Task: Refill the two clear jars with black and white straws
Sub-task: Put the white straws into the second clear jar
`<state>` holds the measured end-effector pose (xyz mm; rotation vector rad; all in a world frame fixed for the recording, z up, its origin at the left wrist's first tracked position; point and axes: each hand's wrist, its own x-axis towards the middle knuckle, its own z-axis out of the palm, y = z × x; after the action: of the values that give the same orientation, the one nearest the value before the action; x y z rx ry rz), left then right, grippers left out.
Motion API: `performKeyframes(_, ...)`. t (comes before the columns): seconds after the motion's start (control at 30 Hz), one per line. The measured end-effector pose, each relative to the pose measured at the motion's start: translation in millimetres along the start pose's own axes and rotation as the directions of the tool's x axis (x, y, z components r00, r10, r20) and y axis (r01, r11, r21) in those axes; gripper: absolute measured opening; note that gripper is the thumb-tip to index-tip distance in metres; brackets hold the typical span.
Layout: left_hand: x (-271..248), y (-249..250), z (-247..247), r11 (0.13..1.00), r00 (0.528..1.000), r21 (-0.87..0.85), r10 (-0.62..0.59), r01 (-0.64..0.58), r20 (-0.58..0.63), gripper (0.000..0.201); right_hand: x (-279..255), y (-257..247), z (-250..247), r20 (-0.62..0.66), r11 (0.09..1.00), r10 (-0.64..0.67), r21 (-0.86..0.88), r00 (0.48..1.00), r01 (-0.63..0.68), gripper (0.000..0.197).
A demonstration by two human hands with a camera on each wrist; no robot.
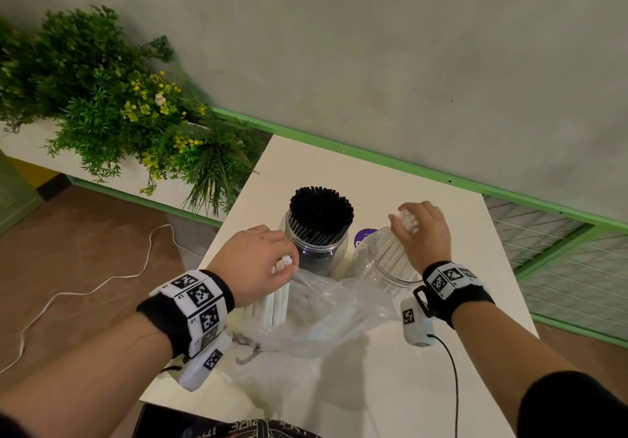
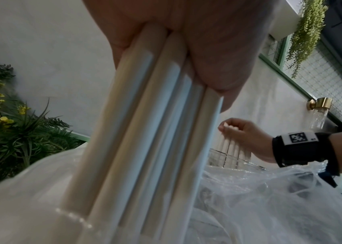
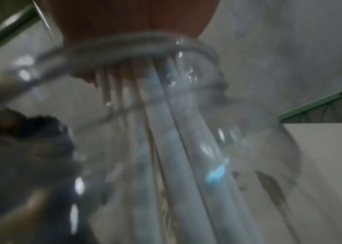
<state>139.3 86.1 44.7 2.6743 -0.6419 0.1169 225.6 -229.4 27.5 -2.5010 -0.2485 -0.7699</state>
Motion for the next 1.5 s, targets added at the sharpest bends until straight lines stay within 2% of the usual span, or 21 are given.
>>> performKeyframes(0.07,-0.6,-0.4,-0.6,1.0,1.0,0.001,-0.005,0.005,0.005,0.028,5.1,5.0,-6.4,0.012,1.0,0.003,0.011,1.0,-0.003,0.023)
performKeyframes(0.23,-2.4,0.0,-1.3,1.0,1.0,-0.001,-0.01,0.01,0.011,0.025,4.7,17.7,-7.5,0.266,0.993,0.115,-0.025,0.957,-0.112,0.024)
performKeyframes(0.3,-2.7,0.6,-1.6,1.0,1.0,0.002,-0.007,0.007,0.012,0.025,3.5,14.5,-7.2,0.225,0.994,0.106,-0.006,0.968,-0.108,0.025)
performKeyframes(0.43,-3.9,-0.2,-1.6,1.0,0.999,0.007,-0.019,0.019,0.027,0.026,-1.7,11.2,-2.0,0.078,1.0,-0.01,-0.029,0.997,0.012,0.022)
performKeyframes(0.53,-4.1,-0.3,-2.2,1.0,0.999,0.018,-0.025,0.024,0.032,0.027,-2.6,14.3,-2.2,0.161,0.999,-0.02,-0.043,0.987,0.027,0.027)
performKeyframes(0.63,-3.6,-0.2,-3.4,1.0,0.999,0.014,-0.027,0.026,0.036,0.031,2.8,13.6,-10.9,0.29,0.996,0.011,-0.085,0.957,0.015,0.044)
performKeyframes(0.73,-3.3,-0.6,-5.0,1.0,0.999,0.005,-0.023,0.022,0.039,0.032,11.6,-6.0,-29.5,0.302,0.996,-0.024,-0.073,0.953,0.048,0.053)
performKeyframes(0.8,-3.0,-0.3,-5.9,1.0,0.999,0.009,-0.02,0.02,0.036,0.033,14.6,-32.1,-47.1,0.321,0.997,-0.076,0.0,0.944,0.08,0.049)
performKeyframes(0.87,-2.3,1.1,-6.3,1.0,0.999,0.011,-0.02,0.02,0.027,0.034,9.4,-67.1,-64.3,0.415,0.987,-0.144,0.12,0.898,0.103,0.039)
performKeyframes(0.93,-1.3,2.5,-5.9,1.0,1.0,0.009,-0.014,0.014,0.012,0.032,-9.6,-101.0,-70.9,0.526,0.961,-0.257,0.227,0.811,0.158,0.024)
performKeyframes(0.97,-0.7,2.8,-5.7,1.0,1.0,0.02,-0.007,0.007,0.01,0.031,-23.9,-114.5,-68.8,0.578,0.947,-0.319,0.233,0.751,0.223,0.02)
performKeyframes(1.03,-0.4,2.6,-6.3,0.997,1.0,0.08,0.011,-0.013,0.016,0.029,-55.1,-126.1,-51.9,0.647,0.883,-0.419,0.127,0.637,0.452,0.016)
performKeyframes(1.1,-3.3,1.6,-8.7,0.984,0.999,0.172,0.035,-0.034,-0.005,0.031,-79.9,-126.4,-33.0,0.72,0.812,-0.407,0.004,0.561,0.584,0.021)
performKeyframes(1.17,-10.0,0.2,-13.4,0.974,0.998,0.223,0.048,-0.04,-0.031,0.034,-93.8,-123.0,-19.7,0.803,0.817,-0.265,-0.107,0.533,0.567,0.039)
performKeyframes(1.23,-18.6,-1.7,-18.3,0.974,0.999,0.223,0.051,-0.048,-0.008,0.038,-104.0,-116.4,-11.6,0.854,0.842,-0.132,-0.171,0.504,0.512,0.058)
performKeyframes(1.37,-31.6,-7.9,-21.1,0.992,0.998,0.115,0.036,-0.042,0.057,0.044,-126.3,-103.1,5.6,0.867,0.874,-0.062,-0.192,0.495,0.446,0.081)
performKeyframes(1.5,-36.7,-10.0,-17.2,0.999,0.998,0.035,0.021,-0.022,0.051,0.041,-154.6,-84.3,28.0,0.875,0.953,0.029,-0.171,0.484,0.251,0.085)
